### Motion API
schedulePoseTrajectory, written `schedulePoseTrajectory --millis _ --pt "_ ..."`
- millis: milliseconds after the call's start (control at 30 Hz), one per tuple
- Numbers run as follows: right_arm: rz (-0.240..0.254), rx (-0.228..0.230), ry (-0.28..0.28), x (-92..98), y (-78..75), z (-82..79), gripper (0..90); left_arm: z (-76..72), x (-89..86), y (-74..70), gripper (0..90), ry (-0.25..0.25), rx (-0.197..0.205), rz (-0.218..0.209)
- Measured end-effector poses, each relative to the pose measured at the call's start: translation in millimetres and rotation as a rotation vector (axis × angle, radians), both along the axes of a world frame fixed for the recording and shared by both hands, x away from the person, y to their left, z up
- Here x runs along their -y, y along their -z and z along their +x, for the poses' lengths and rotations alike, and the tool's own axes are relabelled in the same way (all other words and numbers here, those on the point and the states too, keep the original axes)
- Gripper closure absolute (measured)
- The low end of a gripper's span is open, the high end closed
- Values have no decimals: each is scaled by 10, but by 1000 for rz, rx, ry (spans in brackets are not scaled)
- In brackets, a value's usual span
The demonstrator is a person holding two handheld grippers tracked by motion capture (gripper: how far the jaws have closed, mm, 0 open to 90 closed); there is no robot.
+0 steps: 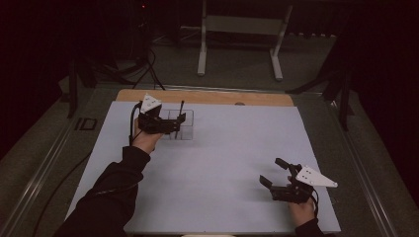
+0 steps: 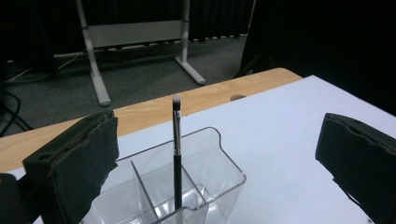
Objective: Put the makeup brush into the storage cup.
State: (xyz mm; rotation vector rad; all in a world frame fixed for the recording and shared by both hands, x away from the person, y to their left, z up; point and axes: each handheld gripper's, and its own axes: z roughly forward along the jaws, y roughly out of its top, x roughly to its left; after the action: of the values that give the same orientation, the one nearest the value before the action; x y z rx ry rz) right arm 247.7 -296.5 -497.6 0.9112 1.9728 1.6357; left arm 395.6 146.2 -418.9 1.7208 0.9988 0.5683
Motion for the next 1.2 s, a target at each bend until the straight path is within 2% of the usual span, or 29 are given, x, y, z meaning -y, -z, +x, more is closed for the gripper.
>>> schedulePoseTrajectory --millis 100,167,300,333,467,600,633,767,900,1000,1200 --pt "-1 -4 1 -4 1 4 105 -24 -35 18 9 26 3 1" --pt "-6 -1 2 -9 1 6 105 -45 -67 16 9 29 -2 18" --pt "-7 -3 0 -9 4 7 105 -99 -130 -2 10 24 3 22" --pt "-8 -2 0 -8 4 7 105 -141 -170 -15 10 20 15 29" --pt "-2 -5 -2 -6 8 13 105 -229 -260 -28 10 53 22 18" --pt "-7 -4 -2 -9 6 12 105 -338 -319 -21 25 59 33 16" --pt "-10 -3 -2 -9 6 11 105 -367 -329 -16 24 63 32 26" --pt "-11 -4 -3 -11 5 10 105 -494 -387 20 24 104 32 22" --pt "-10 -6 -5 -11 7 12 105 -614 -435 71 24 102 15 40" --pt "-9 -7 -5 -13 6 12 105 -690 -474 116 24 104 -13 32" --pt "-13 -6 -5 -21 8 12 105 -844 -528 183 24 127 -31 28"
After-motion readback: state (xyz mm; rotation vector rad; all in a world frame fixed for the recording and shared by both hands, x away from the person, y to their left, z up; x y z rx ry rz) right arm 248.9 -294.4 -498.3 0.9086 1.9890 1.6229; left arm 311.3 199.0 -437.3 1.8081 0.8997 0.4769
